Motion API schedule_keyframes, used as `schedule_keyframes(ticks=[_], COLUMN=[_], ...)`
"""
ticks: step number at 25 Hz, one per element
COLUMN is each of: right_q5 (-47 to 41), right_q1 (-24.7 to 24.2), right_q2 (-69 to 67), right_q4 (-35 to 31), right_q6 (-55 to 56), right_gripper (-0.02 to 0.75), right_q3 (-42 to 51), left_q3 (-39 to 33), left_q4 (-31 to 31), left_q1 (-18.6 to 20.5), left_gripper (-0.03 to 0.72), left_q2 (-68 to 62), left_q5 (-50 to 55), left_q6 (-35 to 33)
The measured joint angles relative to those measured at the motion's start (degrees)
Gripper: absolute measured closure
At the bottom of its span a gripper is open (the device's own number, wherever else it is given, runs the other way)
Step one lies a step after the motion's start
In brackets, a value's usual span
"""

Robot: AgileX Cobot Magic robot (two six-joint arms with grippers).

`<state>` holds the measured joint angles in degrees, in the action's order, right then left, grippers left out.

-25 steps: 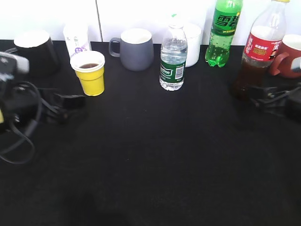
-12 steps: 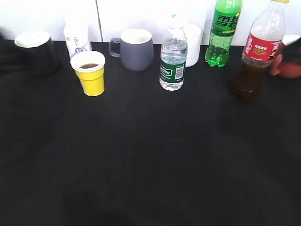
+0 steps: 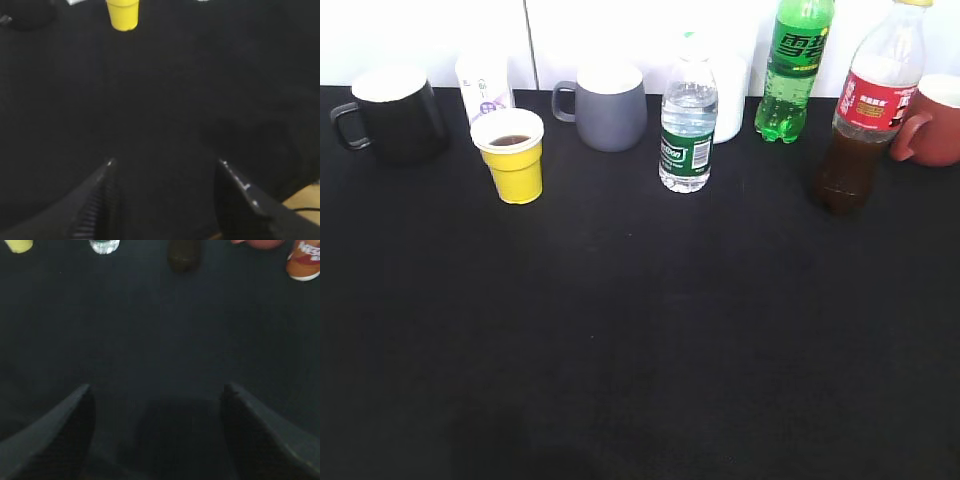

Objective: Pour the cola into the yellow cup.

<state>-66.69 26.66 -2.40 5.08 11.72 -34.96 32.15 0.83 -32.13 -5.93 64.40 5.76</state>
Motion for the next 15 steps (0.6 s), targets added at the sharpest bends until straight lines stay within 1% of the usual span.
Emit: schedule_keyframes(ticks=[2, 4, 7, 10, 13, 14, 15], right_q5=[0.2, 4.8, 5.9, 6.1, 6.2, 6.2, 6.2], right_q1=[0.0, 0.0, 0.0, 0.0, 0.0, -0.1, -0.8], right_q2=[2.7, 2.8, 2.9, 2.9, 2.9, 2.9, 2.9], right_q4=[0.4, 2.2, 2.9, 2.9, 2.9, 2.9, 2.9], right_q6=[0.0, 0.0, 0.0, 0.0, 0.0, 0.0, 0.0], right_gripper=[0.152, 0.152, 0.152, 0.152, 0.152, 0.152, 0.152], right_q3=[3.7, 5.6, 5.9, 5.9, 5.9, 5.9, 5.9], left_q3=[-0.7, -2.2, -2.5, -2.5, -2.5, -2.5, -2.5], left_q4=[-0.3, -0.5, -0.8, -0.8, -0.8, -0.8, -0.8], left_q1=[0.0, 0.0, 0.0, 0.0, 0.0, 0.3, 1.7], left_gripper=[0.228, 0.230, 0.235, 0.275, 0.297, 0.300, 0.300], left_q2=[2.4, 2.4, 2.4, 2.4, 2.4, 2.4, 2.4], left_q5=[-0.4, -2.6, -3.2, -3.2, -3.2, -3.2, -3.2], left_q6=[-1.2, -2.3, -2.5, -2.5, -2.5, -2.5, -2.5])
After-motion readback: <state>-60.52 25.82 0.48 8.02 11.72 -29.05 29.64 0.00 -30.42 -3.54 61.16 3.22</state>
